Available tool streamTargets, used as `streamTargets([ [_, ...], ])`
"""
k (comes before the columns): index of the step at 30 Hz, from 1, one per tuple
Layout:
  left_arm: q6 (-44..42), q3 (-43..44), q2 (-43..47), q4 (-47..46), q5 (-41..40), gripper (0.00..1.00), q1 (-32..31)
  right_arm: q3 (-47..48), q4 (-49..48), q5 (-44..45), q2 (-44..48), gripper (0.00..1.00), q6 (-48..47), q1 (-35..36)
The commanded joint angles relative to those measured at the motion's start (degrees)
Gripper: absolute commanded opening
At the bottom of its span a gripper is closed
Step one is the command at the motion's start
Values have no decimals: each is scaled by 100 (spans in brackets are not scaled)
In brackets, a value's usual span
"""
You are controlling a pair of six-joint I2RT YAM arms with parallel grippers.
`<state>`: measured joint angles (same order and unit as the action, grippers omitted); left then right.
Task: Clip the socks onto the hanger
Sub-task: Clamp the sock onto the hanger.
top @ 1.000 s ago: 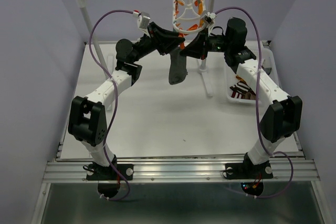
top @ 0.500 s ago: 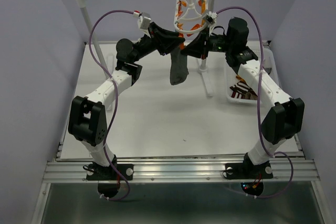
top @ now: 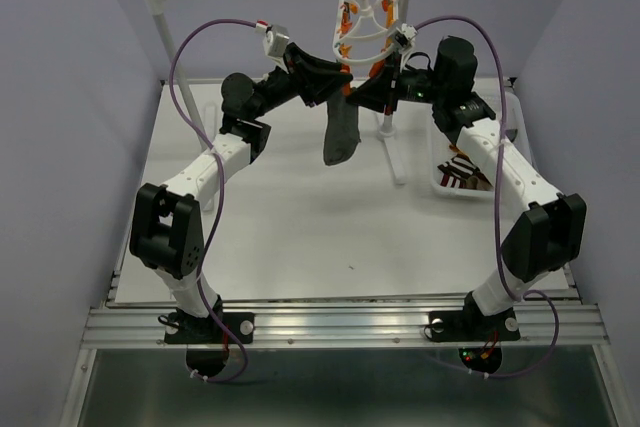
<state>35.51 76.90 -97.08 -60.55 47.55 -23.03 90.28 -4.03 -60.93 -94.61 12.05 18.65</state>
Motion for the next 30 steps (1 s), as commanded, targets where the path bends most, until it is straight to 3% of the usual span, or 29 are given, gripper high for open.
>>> streamTargets([
  [1,-114,70,180,132,360,0,17,51,-590,361,601,1,-299,121],
  [19,149,123,198,-44,457,3,70,174,-704,441,435,1,-221,121],
  [25,334,132,189,-185,492,67,79,174,-704,389,355,1,-160,121],
  [28,369,132,180,-194,501,81,88,157,-704,397,347,1,-151,121],
  [30,404,132,180,-237,527,84,97,157,-704,397,347,1,-133,121],
])
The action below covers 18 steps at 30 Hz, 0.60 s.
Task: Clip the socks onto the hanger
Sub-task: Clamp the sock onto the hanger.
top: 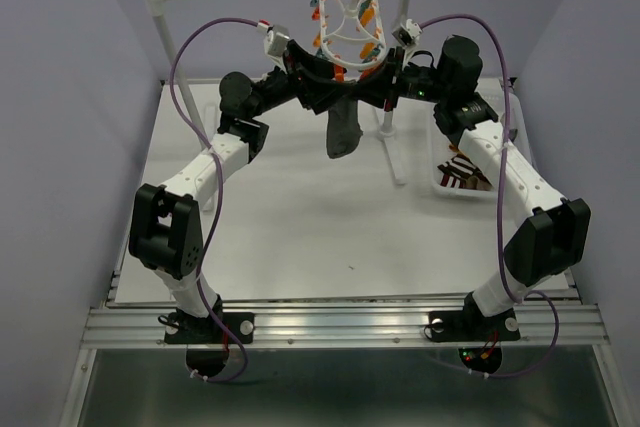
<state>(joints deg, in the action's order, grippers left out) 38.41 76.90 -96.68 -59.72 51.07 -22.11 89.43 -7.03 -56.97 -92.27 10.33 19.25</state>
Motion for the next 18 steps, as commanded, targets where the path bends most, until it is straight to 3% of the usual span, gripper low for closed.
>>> streamTargets([
  [1,149,114,141,-364,184,84,13,242,-405,-7,113,1,48,62],
  [7,298,97,132,-470,158,99,31,180,-414,45,113,1,92,62],
  [10,263,27,167,-348,71,99,58,101,-414,89,113,1,119,62],
  [13,-8,-114,290,38,-166,99,110,-4,-405,186,156,10,136,62],
  [16,-404,-421,562,416,-631,99,163,-100,-405,230,200,11,162,62],
  [18,-632,-518,817,715,-930,99,180,-162,-405,265,236,19,171,62],
])
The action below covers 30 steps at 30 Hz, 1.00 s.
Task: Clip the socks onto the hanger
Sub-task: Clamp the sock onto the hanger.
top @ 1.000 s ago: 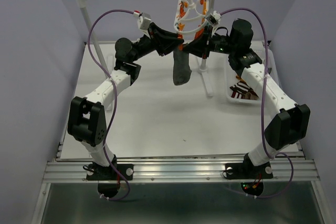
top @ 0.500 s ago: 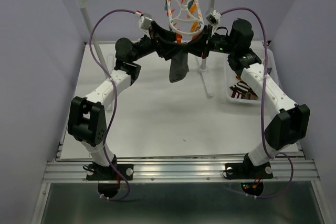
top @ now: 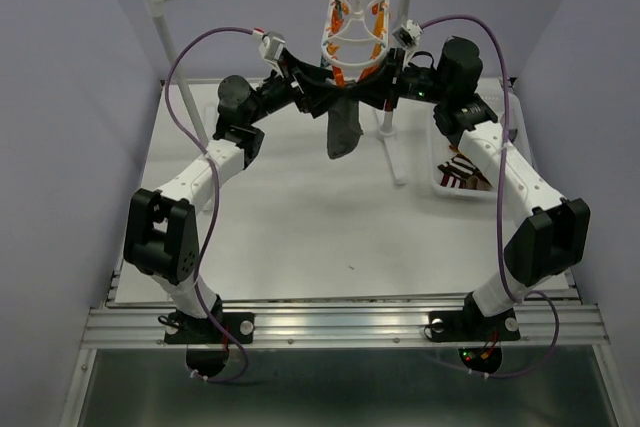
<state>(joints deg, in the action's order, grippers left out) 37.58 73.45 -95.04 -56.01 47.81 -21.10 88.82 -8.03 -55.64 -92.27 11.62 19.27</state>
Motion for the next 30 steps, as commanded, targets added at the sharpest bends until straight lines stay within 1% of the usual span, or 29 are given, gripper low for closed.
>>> streamTargets([
  [1,-794,-251,732,632,-841,99,80,-188,-304,167,262,21,60,60],
  [2,-883,-304,829,713,-948,99,80,-241,-304,211,306,31,69,60],
  [3,-936,-375,1004,732,-1045,99,80,-285,-304,229,323,37,69,60],
  [4,-981,-541,1092,732,-1089,99,80,-338,-295,220,341,41,51,60],
  [5,-1024,-594,1241,732,-1133,99,80,-434,-287,211,385,50,60,60],
  [7,-1077,-770,1383,758,-1143,99,89,-532,-269,237,446,59,86,60],
  [8,-1086,-840,1523,767,-1177,99,89,-575,-260,229,473,69,69,60],
  [9,-1086,-963,1585,767,-1204,99,80,-689,-260,237,543,75,60,60],
  [11,-1191,-1095,1795,846,-1362,99,80,-813,-251,273,639,100,69,60],
  [13,-1271,-1254,1928,1012,-1572,99,80,-1076,-225,386,850,100,60,60],
  [14,-1332,-1393,2155,1117,-1686,99,80,-1381,-216,622,1121,100,-36,60],
  [16,-1341,-1421,2209,1162,-1722,99,80,-1568,-164,737,1289,100,-45,60],
  [18,-1341,-1553,2358,1171,-1758,99,80,-1691,73,1185,1439,100,-54,60],
  [19,-1341,-1588,2411,1223,-1897,99,80,-1762,196,1361,1562,100,-54,60],
  [20,-1341,-1632,2507,1250,-1951,99,80,-1797,319,1798,1632,100,-46,60],
  [22,-1359,-1737,2622,1338,-2047,99,80,-1885,653,2353,1764,100,94,60],
  [23,-1359,-1816,2710,1338,-2057,99,80,-1999,784,2913,1913,100,147,60],
  [25,-1359,-1878,2816,1356,-2004,99,71,-2157,1004,3425,2098,100,226,60],
  [26,-1350,-1913,2903,1356,-1969,99,71,-2306,1066,3898,2273,100,244,60],
  [30,-1280,-2115,3114,1356,-1934,99,71,-2553,1348,4797,2626,100,253,60],
])
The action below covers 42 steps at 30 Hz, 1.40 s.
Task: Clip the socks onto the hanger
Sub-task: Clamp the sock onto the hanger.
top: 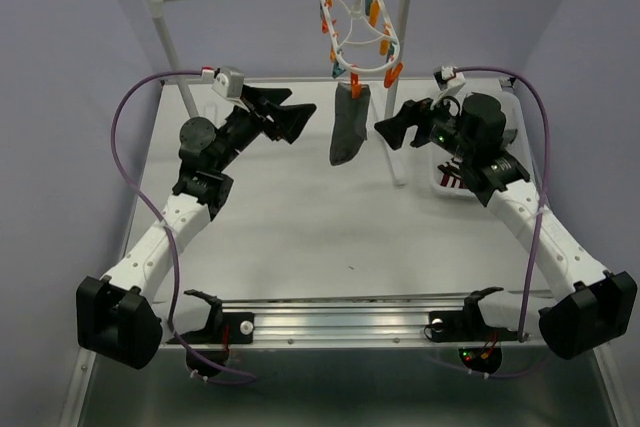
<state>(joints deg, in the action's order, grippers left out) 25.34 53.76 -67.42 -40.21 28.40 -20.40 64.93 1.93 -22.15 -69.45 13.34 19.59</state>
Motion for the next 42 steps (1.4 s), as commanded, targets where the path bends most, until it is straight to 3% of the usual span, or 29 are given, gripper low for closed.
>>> streamTargets([
  [1,-47,-181,387,-216,7,99,-16,-164,404,1616,397,100,89,27],
  [5,14,-252,580,-93,34,99,-25,-25,641,2731,485,100,142,27],
  [9,-11,-155,642,39,218,99,-86,204,720,3110,406,100,98,27],
  [13,41,-85,590,127,578,99,-148,695,782,4312,38,100,81,27],
  [15,23,-93,572,127,587,99,-174,889,782,4491,-129,100,2,27],
  [24,-126,126,291,180,1000,99,-394,1865,616,4201,-1175,100,-236,-26],
  [34,-618,644,-270,338,1106,99,-1324,2025,352,3842,-1598,100,-324,-429],
  [42,-531,1768,-1369,399,105,99,-2081,1621,360,3446,-1133,100,-218,-1220],
])
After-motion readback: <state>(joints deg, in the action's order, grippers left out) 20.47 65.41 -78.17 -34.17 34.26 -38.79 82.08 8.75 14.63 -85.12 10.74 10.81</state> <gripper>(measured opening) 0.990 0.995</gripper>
